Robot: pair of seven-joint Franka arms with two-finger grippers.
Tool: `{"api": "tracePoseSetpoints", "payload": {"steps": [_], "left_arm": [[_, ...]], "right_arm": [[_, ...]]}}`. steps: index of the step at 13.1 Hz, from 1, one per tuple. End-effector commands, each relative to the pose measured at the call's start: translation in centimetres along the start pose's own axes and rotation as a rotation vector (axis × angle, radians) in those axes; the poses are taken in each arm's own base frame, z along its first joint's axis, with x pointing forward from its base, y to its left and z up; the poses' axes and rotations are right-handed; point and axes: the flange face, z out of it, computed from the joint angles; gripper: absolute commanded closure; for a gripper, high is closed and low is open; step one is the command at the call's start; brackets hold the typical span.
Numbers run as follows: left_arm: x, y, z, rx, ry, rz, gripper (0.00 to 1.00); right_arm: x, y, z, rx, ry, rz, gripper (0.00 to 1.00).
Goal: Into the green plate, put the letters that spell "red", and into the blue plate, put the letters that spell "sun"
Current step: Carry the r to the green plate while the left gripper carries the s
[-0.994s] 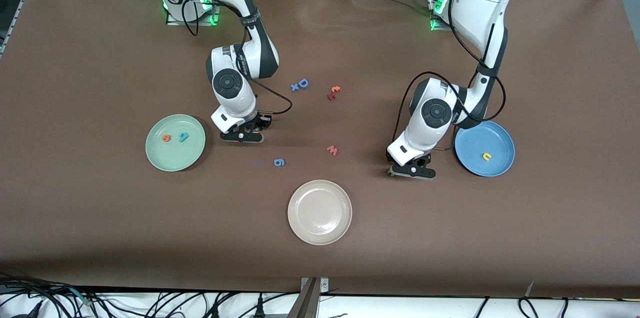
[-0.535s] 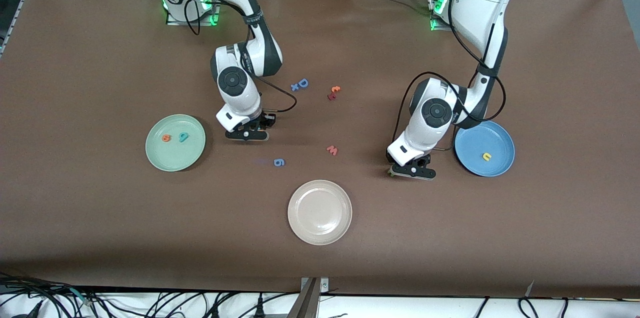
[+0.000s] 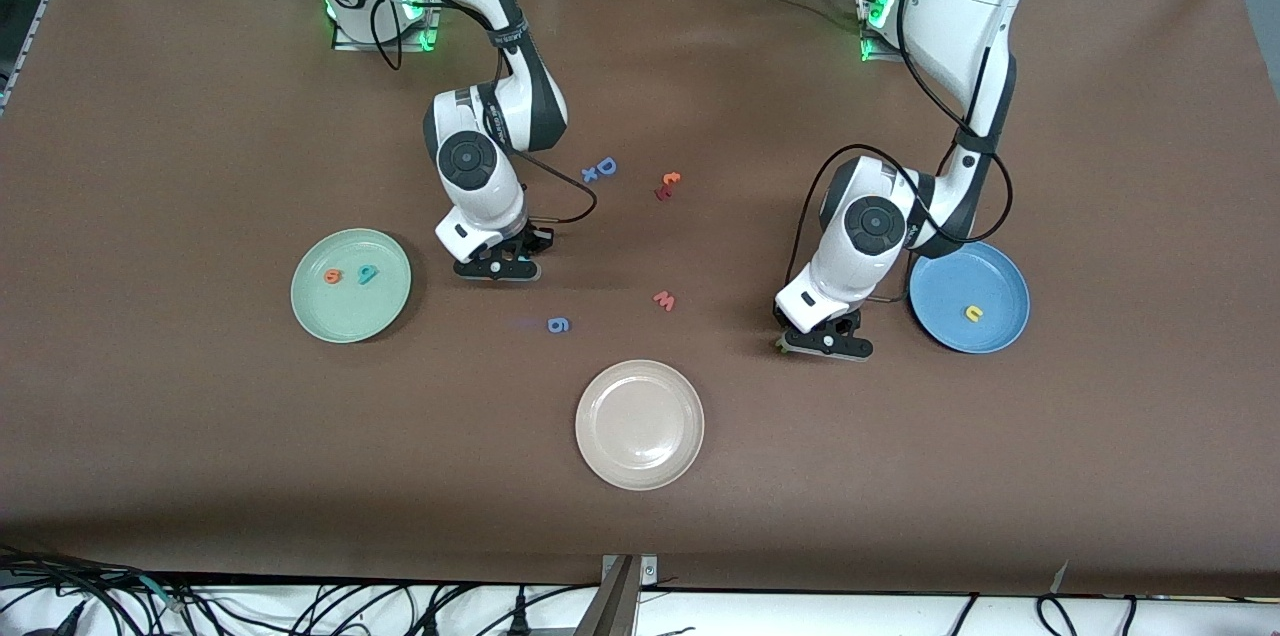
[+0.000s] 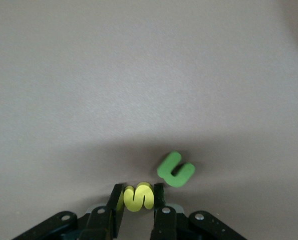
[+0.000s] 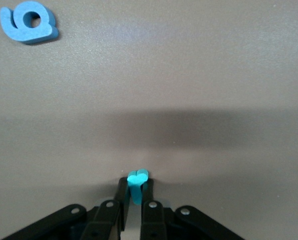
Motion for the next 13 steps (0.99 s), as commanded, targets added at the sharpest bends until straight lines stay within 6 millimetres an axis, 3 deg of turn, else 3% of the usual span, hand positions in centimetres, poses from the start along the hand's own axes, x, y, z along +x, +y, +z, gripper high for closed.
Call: {"api": "tracePoseSetpoints", "payload": {"steps": [1, 4, 8, 11, 13], "left_arm": [[1.3, -2.4, -1.5, 0.006, 0.024, 0.051, 0.87], [2.0, -5.5, -3.1, 0.019, 0.012, 0.111, 0.87], [2.3, -12.7, -5.1, 0.014, -0.043, 0.255, 0.85], [1.3, -18.2, -6.1, -0.045, -0.112, 0.333, 0.83], [0.1, -20.3, -5.3, -0.067, -0.165, 0.419, 0.83]], "right_arm": [[0.7, 1.4, -1.9, 0.022, -0.014, 0.014, 1.00], [2.9, 5.8, -6.2, 0.042, -0.043, -0.009, 1.00], [5.8, 15.5, -9.2, 0.026, -0.105, -0.095, 1.00], [7.7, 22.6, -8.8, 0.011, -0.097, -0.100, 1.00], [8.8, 25.4, -7.6, -0.019, -0.068, -0.105, 1.00]]}}
